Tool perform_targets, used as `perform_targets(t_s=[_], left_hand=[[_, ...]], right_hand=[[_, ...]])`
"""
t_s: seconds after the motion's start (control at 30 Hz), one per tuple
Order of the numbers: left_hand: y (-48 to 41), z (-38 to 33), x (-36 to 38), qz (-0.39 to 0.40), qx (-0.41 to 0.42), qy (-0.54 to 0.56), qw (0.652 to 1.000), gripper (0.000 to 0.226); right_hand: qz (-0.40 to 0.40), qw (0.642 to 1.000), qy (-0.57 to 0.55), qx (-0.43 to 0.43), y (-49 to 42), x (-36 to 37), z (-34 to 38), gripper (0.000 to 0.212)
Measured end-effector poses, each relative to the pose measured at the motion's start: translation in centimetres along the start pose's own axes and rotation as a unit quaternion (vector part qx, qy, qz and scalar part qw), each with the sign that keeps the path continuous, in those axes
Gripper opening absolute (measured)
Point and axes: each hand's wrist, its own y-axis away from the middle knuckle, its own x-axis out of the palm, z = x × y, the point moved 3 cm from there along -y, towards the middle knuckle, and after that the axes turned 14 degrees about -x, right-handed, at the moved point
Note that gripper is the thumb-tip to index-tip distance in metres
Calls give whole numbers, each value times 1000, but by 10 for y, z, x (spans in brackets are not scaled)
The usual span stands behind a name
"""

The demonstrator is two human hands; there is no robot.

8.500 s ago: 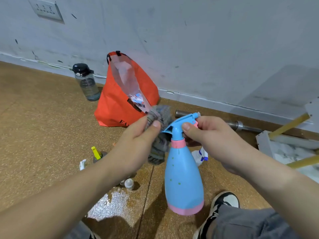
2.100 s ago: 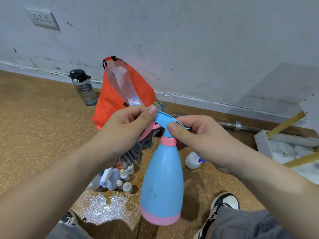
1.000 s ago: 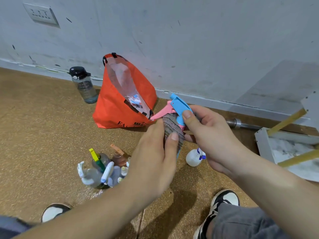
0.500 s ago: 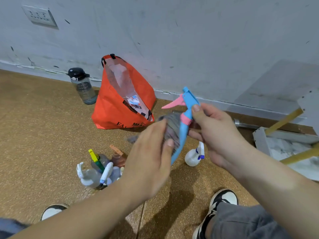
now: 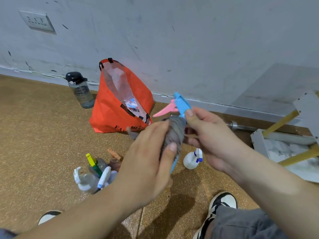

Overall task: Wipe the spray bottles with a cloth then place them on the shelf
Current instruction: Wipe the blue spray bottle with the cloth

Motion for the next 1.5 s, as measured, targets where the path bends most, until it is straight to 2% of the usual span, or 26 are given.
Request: perform_targets(t_s=[0.1,0.17,0.2,0.23,0.27,0.3,0.33,0.37,0.43,0.5,0.53,0.6,0.7,0.73,0.77,0.8,0.87,0.93,0.97,1.03,1.07,1.13,1.17,1.2,1.4,1.5], left_hand=[[-7,8,-1,29,-7,42,999,47],[-14,27,0,85,-164,165,969,39],[-18,38,2,119,-283,236,922,38],[-20,48,5,152,-403,307,849,41],[-19,51,8,177,-481,352,783,45],[-18,45,7,186,-515,361,755,47],[-16,37,5,172,-502,347,774,44],[-14,26,3,137,-448,321,823,37],[-10,6,-5,50,-246,233,940,24],[-5,-5,-10,19,-118,138,983,19],[-4,0,-8,32,-110,123,986,19],[-8,14,-5,83,-201,170,961,23],[-13,24,1,121,-431,342,826,39],[-11,23,2,120,-457,332,816,41],[-7,19,4,118,-452,298,832,40],[-3,14,7,103,-413,235,874,38],[7,-2,7,46,-227,146,962,27],[9,0,8,51,-92,76,992,33],[5,7,8,61,-95,87,990,38],[-2,20,8,84,-212,175,958,35],[-5,26,7,104,-318,237,912,35],[-1,37,12,154,-504,361,770,38],[2,35,13,182,-538,401,719,41],[4,31,13,200,-550,412,699,43],[3,23,6,169,-527,469,688,37],[-4,20,4,136,-512,451,718,36]], right_hand=[[20,999,27,-14,4,7,-4,26],[19,998,48,-32,3,4,-1,25],[19,998,50,-37,1,3,0,25],[24,998,49,-39,1,1,1,25],[32,998,48,-39,1,0,2,25],[40,997,47,-39,1,-1,3,24],[47,997,46,-39,0,-2,3,24],[55,997,49,-39,0,-2,3,24],[74,995,57,-38,-1,-1,2,26],[81,994,58,-38,1,2,-1,26],[77,994,62,-38,1,3,-1,26],[65,994,73,-41,1,4,-1,24],[49,995,81,-41,-4,-5,2,24],[48,994,86,-41,-6,-8,4,24],[46,994,91,-41,-7,-11,4,24],[44,994,95,-39,-8,-12,4,24],[38,993,107,-33,-7,-12,2,24],[34,993,113,-25,-6,-11,-2,23],[31,994,105,-22,-7,-11,-3,24],[16,996,87,-22,-10,-12,0,25],[0,997,74,-24,-12,-14,3,25],[-45,998,36,-16,-14,-18,7,23],[-61,998,27,-10,-15,-20,8,23],[-69,997,22,-5,-15,-21,8,23],[-59,998,20,-2,-13,-17,5,28],[-55,992,105,-30,-13,-17,3,30]])
